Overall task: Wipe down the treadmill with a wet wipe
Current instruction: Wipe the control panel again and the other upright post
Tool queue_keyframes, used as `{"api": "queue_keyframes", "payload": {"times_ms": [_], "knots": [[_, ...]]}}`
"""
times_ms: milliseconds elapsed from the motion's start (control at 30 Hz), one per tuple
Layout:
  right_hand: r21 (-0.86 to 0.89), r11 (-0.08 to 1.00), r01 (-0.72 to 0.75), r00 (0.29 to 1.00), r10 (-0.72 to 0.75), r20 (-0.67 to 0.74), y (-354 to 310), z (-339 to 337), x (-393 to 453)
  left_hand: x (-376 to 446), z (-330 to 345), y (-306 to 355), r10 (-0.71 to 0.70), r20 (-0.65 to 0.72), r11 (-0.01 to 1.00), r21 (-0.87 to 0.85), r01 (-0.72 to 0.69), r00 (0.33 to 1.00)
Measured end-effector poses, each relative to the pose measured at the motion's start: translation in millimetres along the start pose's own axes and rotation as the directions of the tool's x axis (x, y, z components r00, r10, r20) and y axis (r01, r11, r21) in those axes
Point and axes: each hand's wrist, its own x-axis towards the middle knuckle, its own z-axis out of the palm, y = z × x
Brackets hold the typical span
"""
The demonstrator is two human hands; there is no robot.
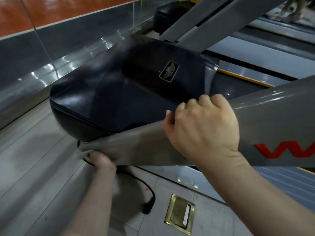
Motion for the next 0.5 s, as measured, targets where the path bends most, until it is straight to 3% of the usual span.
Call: {"api": "queue_keyframes", "payload": {"times_ms": [33,67,133,200,300,367,400,433,500], "knots": [[0.001,1.0,-0.002,1.0,0.002,0.001,1,-1,0,-100,47,38,0.088,-0.018,0.996,0.029,-0.088,0.996],[0.005,1.0,0.003,1.0,-0.003,0.004,1,-2,0,-147,60,48,0.192,-0.04,0.974,0.132,-0.185,0.981],[0.01,1.0,0.013,1.0,-0.013,0.003,1,-3,1,-178,68,47,0.38,-0.028,0.896,0.258,-0.36,0.925],[0.011,1.0,0.018,1.0,-0.018,-0.012,0,-3,0,-213,67,36,0.479,0.127,0.796,0.355,-0.491,0.869],[0.001,1.0,0.022,1.0,-0.022,0.017,2,-6,-1,-250,56,21,0.509,0.453,0.578,0.45,-0.681,0.732],[0.021,0.999,0.04,0.998,-0.041,0.053,4,-9,-2,-282,54,17,0.511,0.667,0.394,0.378,-0.838,0.541],[0.072,0.996,0.055,0.997,-0.06,0.058,5,-12,-1,-296,55,17,0.49,0.768,0.281,0.309,-0.909,0.412],[0.17,0.982,0.081,0.995,-0.088,0.035,6,-17,-2,-311,58,16,0.455,0.838,0.186,0.243,-0.952,0.303],[0.462,0.877,0.133,0.991,-0.119,-0.059,15,-31,-8,-327,64,21,0.357,0.922,-0.018,0.168,-0.986,0.151]]}}
